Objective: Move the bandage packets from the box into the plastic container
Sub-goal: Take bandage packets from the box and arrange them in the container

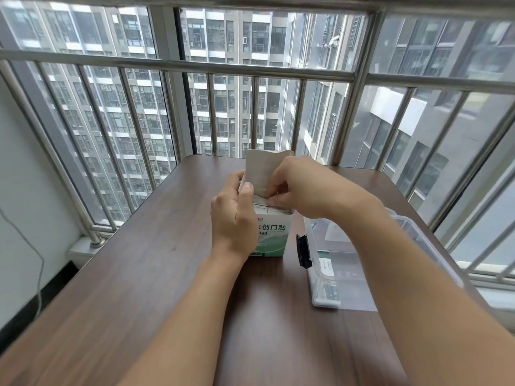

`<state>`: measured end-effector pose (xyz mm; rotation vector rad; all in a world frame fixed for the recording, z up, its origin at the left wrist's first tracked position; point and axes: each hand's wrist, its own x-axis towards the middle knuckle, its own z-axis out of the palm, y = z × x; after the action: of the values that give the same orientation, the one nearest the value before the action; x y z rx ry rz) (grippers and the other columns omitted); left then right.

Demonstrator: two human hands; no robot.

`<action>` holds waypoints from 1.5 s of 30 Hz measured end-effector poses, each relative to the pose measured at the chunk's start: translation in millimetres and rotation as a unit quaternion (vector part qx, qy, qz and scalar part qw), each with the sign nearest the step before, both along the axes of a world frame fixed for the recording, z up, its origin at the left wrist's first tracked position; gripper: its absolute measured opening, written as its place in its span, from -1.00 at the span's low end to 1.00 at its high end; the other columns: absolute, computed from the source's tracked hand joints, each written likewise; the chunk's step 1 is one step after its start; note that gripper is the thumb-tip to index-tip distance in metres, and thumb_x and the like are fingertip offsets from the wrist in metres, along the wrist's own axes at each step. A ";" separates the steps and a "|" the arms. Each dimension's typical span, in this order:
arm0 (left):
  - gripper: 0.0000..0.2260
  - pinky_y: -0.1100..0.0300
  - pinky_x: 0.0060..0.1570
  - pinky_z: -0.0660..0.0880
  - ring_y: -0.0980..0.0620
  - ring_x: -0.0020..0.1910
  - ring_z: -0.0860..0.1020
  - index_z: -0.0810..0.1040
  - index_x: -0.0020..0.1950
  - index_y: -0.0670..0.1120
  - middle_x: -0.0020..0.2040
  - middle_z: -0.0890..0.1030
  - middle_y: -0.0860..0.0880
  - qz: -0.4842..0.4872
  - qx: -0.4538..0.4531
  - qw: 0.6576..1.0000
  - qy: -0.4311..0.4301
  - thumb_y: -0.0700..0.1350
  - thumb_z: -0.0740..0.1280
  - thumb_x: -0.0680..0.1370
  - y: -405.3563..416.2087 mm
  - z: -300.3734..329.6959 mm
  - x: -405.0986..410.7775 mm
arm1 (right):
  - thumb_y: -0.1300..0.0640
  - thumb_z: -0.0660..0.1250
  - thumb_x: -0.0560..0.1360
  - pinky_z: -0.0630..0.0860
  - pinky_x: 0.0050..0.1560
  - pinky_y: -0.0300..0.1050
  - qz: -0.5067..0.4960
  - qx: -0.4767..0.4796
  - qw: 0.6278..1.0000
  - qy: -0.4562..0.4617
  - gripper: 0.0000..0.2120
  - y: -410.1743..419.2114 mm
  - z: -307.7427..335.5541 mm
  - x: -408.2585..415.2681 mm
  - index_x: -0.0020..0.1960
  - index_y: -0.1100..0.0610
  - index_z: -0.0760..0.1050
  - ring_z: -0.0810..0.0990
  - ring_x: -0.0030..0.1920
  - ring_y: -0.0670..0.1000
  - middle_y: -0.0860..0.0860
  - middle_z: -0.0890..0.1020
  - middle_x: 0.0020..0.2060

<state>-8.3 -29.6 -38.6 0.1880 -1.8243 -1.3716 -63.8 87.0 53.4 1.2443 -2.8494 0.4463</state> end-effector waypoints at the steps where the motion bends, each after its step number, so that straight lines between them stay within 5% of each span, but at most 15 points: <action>1: -0.68 -0.07 -0.22 0.46 -0.07 -0.24 0.55 0.61 0.09 -0.08 -0.24 0.65 -0.14 0.000 0.000 1.000 0.000 -0.02 0.11 0.57 0.2 -0.3 0.1 | 0.18 0.46 0.52 0.64 -0.04 0.01 -0.001 -0.003 1.000 0.009 -0.93 -0.8 -0.9 -0.7 -0.12 0.11 0.72 0.65 -0.15 0.04 -0.04 0.65 -0.19; 9: -0.70 -0.06 -0.24 0.39 -0.02 -0.32 0.46 0.59 0.08 -0.12 -0.27 0.58 -0.22 0.012 -0.010 1.000 -0.005 -0.03 0.11 0.59 1.6 1.4 1.7 | 0.21 0.34 0.54 0.59 -0.14 0.00 -0.003 0.055 0.994 0.093 -0.78 -2.4 -2.1 2.3 -0.27 0.04 0.55 0.58 -0.15 0.07 -0.06 0.53 -0.26; 15: -0.71 0.08 -0.31 0.35 0.13 -0.37 0.41 0.57 0.06 -0.13 -0.36 0.51 -0.09 0.016 -0.016 1.000 -0.002 -0.02 0.11 0.59 -0.3 0.3 0.5 | 0.23 0.35 0.54 0.62 -0.04 0.08 0.015 0.067 0.997 0.045 -0.86 -0.6 1.3 0.8 -0.12 0.20 0.67 0.63 -0.11 0.13 0.08 0.67 -0.17; 22: -0.71 0.19 -0.33 0.34 0.17 -0.37 0.43 0.57 0.06 -0.12 -0.36 0.50 0.05 0.008 -0.014 1.000 0.003 -0.02 0.12 0.60 -0.1 0.5 0.1 | 0.16 0.46 0.53 0.64 0.02 0.06 0.015 0.030 0.999 -0.011 -0.93 1.7 -0.9 -6.2 -0.06 0.15 0.71 0.69 -0.13 0.09 0.05 0.72 -0.17; 26: -0.71 0.18 -0.35 0.34 0.16 -0.39 0.42 0.58 0.09 -0.11 -0.35 0.55 -0.05 0.003 -0.018 1.000 0.007 -0.02 0.12 0.61 -0.3 -1.1 -0.2 | 0.23 0.42 0.50 0.65 -0.06 0.06 0.009 0.019 0.999 0.043 -0.91 -3.3 -7.4 -5.5 -0.14 0.14 0.70 0.67 -0.15 0.11 0.05 0.70 -0.17; 30: -0.70 0.27 -0.40 0.29 0.16 -0.42 0.40 0.58 0.09 -0.12 -0.40 0.48 0.09 0.005 -0.019 1.000 0.007 -0.01 0.12 0.61 -1.1 -2.6 -1.3 | 0.21 0.39 0.50 0.62 -0.12 -0.01 0.002 0.036 0.996 0.081 -0.87 -5.2 -6.9 -1.7 -0.19 0.08 0.67 0.63 -0.17 0.09 -0.01 0.62 -0.20; 36: -0.69 0.15 -0.30 0.39 0.14 -0.35 0.46 0.58 0.11 -0.13 -0.29 0.60 -0.05 0.005 -0.019 1.000 0.011 0.00 0.12 0.61 -0.4 -1.4 -0.8 | 0.16 0.42 0.51 0.37 -0.28 -0.16 -0.016 0.053 0.997 0.062 -0.65 -7.3 -8.7 -0.9 -0.41 0.01 0.43 0.54 -0.26 0.10 -0.07 0.47 -0.35; 40: -0.71 0.25 -0.41 0.28 0.16 -0.44 0.38 0.56 0.09 -0.12 -0.43 0.45 0.10 0.017 -0.017 1.000 0.010 0.00 0.12 0.61 -0.3 -1.4 -1.2 | 0.18 0.44 0.50 0.59 -0.21 -0.03 -0.012 0.010 0.998 0.066 -0.80 -0.9 -0.8 -1.1 -0.31 0.09 0.62 0.62 -0.21 0.10 -0.02 0.58 -0.27; 45: -0.76 0.33 -0.42 0.26 0.19 -0.45 0.41 0.51 0.01 -0.04 -0.43 0.50 0.23 0.018 -0.006 1.000 -0.006 0.03 0.11 0.62 0.1 -0.2 -0.7 | 0.10 0.46 0.53 0.64 -0.09 0.06 0.003 -0.078 0.996 0.030 -0.85 12.2 11.5 -4.8 -0.21 0.09 0.68 0.65 -0.17 0.05 -0.02 0.68 -0.22</action>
<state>-9.0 -29.5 -38.8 0.2210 -1.8306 -1.3367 -68.7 99.2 64.9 1.2162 -2.7033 0.6088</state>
